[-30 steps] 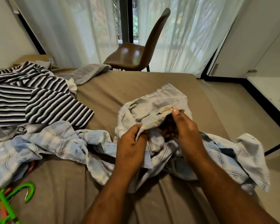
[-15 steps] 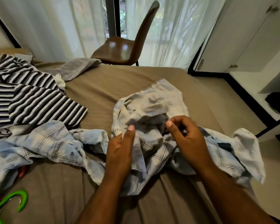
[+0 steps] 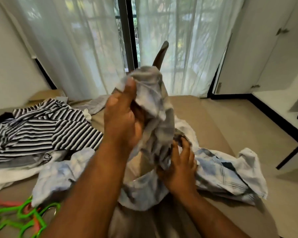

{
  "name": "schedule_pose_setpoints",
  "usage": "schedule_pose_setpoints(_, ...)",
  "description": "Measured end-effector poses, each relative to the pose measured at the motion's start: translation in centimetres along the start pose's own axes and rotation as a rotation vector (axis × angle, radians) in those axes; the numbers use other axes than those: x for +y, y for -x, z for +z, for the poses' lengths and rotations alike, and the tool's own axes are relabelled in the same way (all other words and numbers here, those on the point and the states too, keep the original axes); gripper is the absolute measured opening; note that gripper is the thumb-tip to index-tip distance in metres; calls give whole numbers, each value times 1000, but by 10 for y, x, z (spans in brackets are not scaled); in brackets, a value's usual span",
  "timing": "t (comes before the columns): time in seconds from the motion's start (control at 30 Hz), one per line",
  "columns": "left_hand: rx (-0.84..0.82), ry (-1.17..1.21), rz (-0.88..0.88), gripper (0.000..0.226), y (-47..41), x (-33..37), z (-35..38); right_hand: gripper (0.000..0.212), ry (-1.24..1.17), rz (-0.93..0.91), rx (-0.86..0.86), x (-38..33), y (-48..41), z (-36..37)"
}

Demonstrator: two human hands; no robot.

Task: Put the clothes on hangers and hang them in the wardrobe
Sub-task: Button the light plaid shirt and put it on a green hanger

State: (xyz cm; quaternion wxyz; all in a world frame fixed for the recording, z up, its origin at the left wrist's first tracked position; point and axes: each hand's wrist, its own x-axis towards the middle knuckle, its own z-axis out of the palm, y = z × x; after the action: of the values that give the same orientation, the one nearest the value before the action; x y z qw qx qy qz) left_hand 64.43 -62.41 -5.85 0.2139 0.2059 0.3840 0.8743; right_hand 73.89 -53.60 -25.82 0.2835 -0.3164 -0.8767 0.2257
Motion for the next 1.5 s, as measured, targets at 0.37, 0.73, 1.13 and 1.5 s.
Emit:
schedule_pose_setpoints(0.37, 124, -217, 340, 34, -88, 157, 53, 61, -239, -104, 437, -14, -140, -143)
schedule_pose_setpoints(0.73, -133, -304, 464, 28, -59, 178, 139, 46, -755, -152, -393, -154, -29, -103)
schedule_pose_setpoints(1.13, 218, -679, 466, 9, -67, 278, 52, 26, -688, 37, 434, -89, -156, -250)
schedule_pose_setpoints(1.5, -400, -849, 189, 25, 0, 229, 113, 84, -842, -310, -183, -199, -131, -228)
